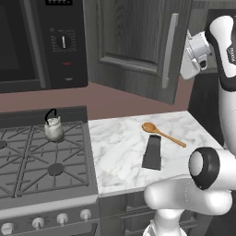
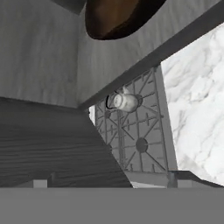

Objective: Pick the pan from the cabinet and place it on the stove. Then turn on the stove burner for the pan.

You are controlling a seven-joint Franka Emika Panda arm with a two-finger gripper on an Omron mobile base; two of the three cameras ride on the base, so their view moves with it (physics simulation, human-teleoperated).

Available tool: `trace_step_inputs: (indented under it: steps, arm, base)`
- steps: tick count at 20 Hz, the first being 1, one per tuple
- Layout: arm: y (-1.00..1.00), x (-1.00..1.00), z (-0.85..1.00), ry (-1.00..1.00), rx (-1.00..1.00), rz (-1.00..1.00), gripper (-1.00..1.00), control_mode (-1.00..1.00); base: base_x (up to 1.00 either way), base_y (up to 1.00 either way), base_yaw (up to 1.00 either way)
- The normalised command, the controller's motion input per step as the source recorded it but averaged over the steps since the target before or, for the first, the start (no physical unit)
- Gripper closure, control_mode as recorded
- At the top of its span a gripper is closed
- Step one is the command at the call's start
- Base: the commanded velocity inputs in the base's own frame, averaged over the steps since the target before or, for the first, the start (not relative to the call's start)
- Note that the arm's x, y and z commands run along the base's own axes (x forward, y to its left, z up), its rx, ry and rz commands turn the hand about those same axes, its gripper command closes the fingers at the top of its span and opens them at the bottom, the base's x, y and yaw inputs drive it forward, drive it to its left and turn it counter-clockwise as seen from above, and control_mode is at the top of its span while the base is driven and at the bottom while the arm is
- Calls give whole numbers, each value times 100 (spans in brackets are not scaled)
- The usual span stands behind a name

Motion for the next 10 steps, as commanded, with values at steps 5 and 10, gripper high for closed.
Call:
trace_step_inputs:
  steps: [5,10]
  arm:
    - [58,-38,-1,10,0,4,-100,-100]
    - [59,-49,0,7,0,5,-100,-100]
  base:
    - [0,0,0]
    - [0,0,0]
